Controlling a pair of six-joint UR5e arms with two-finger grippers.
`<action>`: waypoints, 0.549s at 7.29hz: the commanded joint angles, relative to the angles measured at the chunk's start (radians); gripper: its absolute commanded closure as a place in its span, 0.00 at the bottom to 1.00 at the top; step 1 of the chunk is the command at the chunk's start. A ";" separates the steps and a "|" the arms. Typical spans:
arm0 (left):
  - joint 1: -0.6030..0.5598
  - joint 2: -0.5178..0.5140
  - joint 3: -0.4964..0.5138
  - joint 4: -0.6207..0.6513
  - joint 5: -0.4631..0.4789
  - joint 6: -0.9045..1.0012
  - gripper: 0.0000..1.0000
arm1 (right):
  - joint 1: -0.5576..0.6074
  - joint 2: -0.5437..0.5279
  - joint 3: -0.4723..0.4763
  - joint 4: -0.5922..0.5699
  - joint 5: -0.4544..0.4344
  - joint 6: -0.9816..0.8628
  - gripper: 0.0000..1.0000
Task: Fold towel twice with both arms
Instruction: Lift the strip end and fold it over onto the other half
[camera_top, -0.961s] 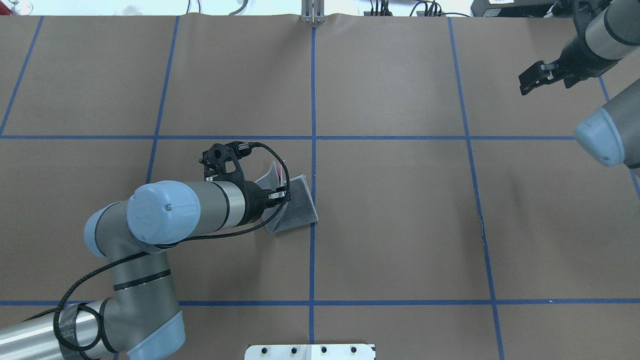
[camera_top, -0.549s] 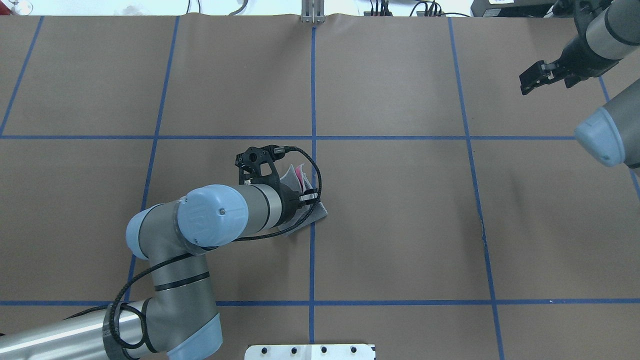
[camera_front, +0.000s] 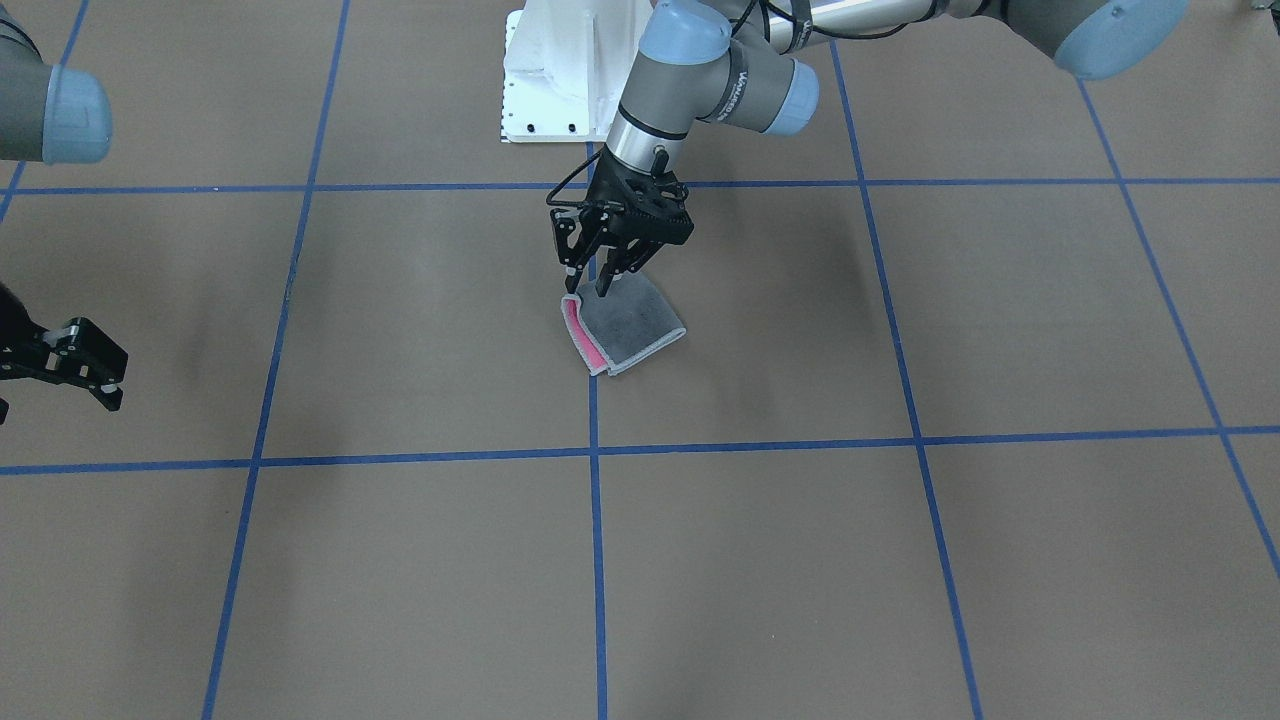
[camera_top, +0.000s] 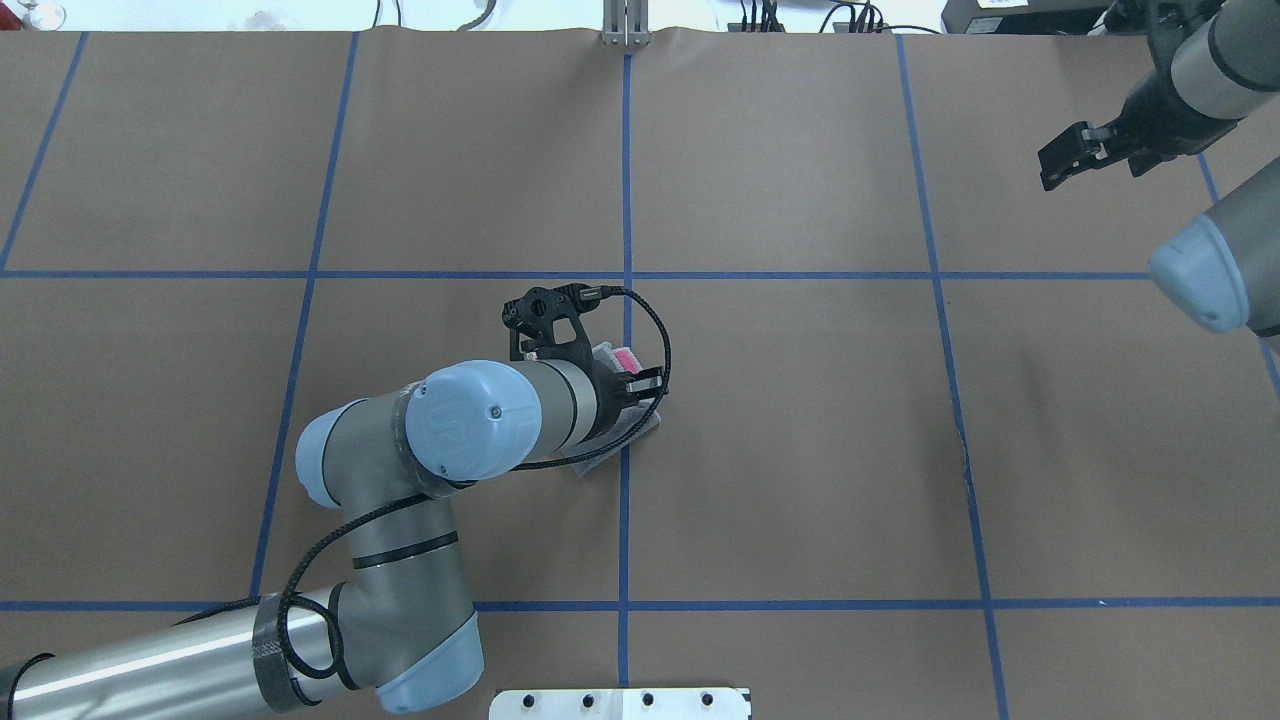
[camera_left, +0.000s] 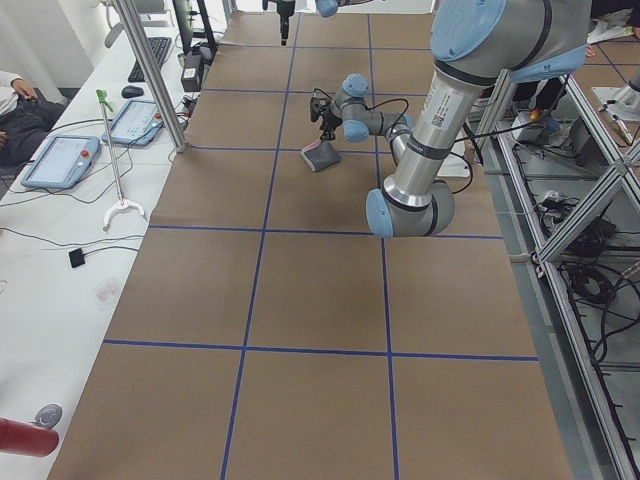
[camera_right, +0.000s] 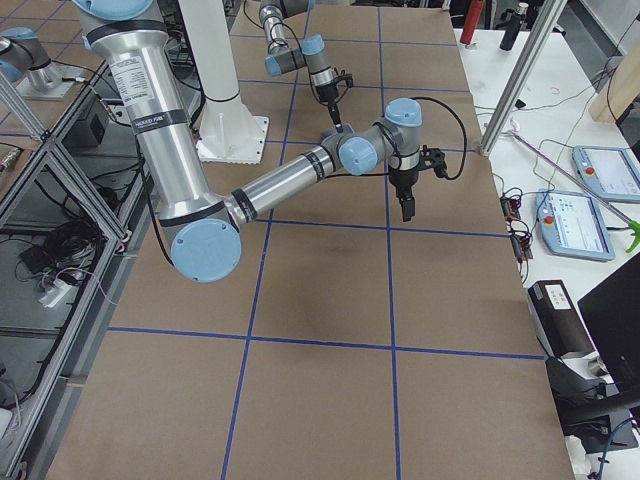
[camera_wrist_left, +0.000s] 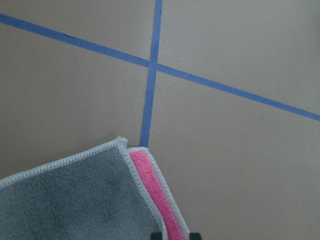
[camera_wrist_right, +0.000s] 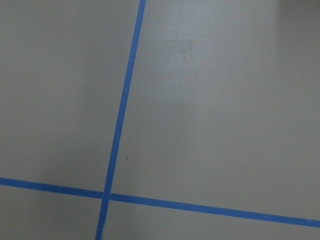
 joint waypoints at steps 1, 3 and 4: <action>-0.017 0.002 -0.016 0.035 -0.012 0.009 0.00 | 0.016 0.001 -0.016 0.000 0.005 -0.003 0.00; -0.071 0.020 -0.117 0.210 -0.102 0.183 0.00 | 0.104 -0.002 -0.085 -0.002 0.076 -0.163 0.00; -0.108 0.042 -0.180 0.340 -0.139 0.270 0.00 | 0.158 -0.044 -0.108 -0.002 0.087 -0.265 0.00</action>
